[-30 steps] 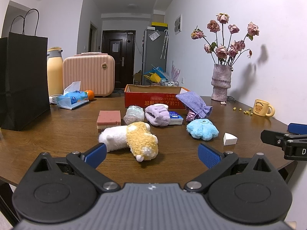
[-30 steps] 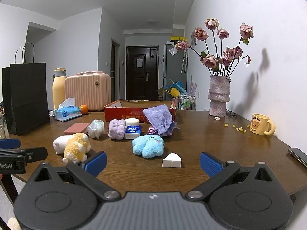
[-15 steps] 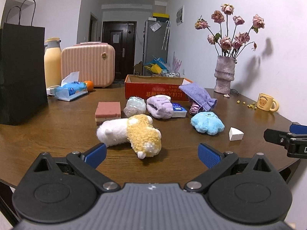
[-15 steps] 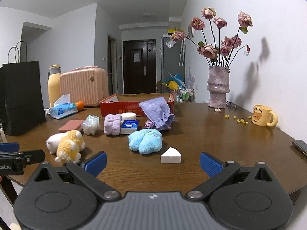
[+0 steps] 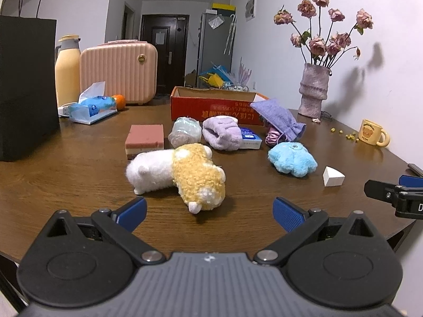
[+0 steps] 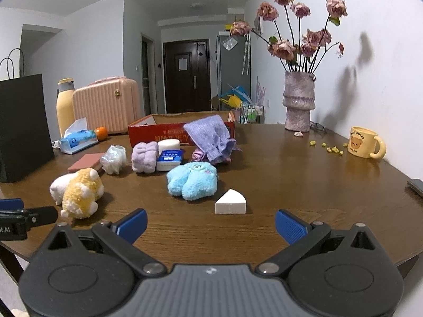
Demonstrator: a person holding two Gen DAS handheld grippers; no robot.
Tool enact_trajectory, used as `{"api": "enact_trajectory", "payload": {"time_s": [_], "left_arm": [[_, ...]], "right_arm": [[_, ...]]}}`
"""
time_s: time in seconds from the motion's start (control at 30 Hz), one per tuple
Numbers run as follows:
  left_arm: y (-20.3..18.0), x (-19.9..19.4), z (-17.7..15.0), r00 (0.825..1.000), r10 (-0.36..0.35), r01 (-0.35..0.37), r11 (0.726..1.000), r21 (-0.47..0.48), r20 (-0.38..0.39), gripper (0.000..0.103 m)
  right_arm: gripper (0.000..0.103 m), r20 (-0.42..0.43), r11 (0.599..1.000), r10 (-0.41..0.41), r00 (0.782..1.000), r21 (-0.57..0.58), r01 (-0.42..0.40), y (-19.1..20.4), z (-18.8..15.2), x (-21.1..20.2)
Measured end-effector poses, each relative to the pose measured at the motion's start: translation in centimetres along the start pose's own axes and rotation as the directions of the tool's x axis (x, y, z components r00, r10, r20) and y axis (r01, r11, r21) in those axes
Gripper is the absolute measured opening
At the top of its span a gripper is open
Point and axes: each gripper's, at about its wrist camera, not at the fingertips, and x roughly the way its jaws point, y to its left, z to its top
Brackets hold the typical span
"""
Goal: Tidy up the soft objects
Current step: 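Lower the left gripper onto the white-and-yellow plush and close it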
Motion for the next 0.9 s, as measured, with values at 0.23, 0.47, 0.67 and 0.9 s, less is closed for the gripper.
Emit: {"api": "enact_trajectory", "payload": {"time_s": [0.23, 0.47, 0.67, 0.9], "left_arm": [[0.2, 1.5, 0.2, 0.999, 0.002, -0.002, 1.0, -0.004, -0.032, 0.103], [0.1, 3.3, 0.5, 0.998, 0.006, -0.006, 1.0, 0.0, -0.065, 0.103], [0.0, 4.7, 0.9, 0.997, 0.011, -0.011, 1.0, -0.005, -0.08, 0.103], [0.0, 6.4, 1.5, 0.995, 0.036, -0.038, 0.999, -0.02, -0.097, 0.103]], "right_arm": [[0.103, -0.039, 1.0, 0.003, 0.999, 0.004, -0.003, -0.1, 0.0, 1.8], [0.103, -0.083, 1.0, 0.009, 0.997, 0.011, -0.008, -0.4, 0.0, 3.8], [0.103, -0.114, 1.0, 0.015, 0.993, 0.015, -0.014, -0.8, 0.2, 5.7], [0.103, -0.145, 1.0, 0.026, 0.989, 0.013, -0.025, -1.1, 0.4, 7.5]]}}
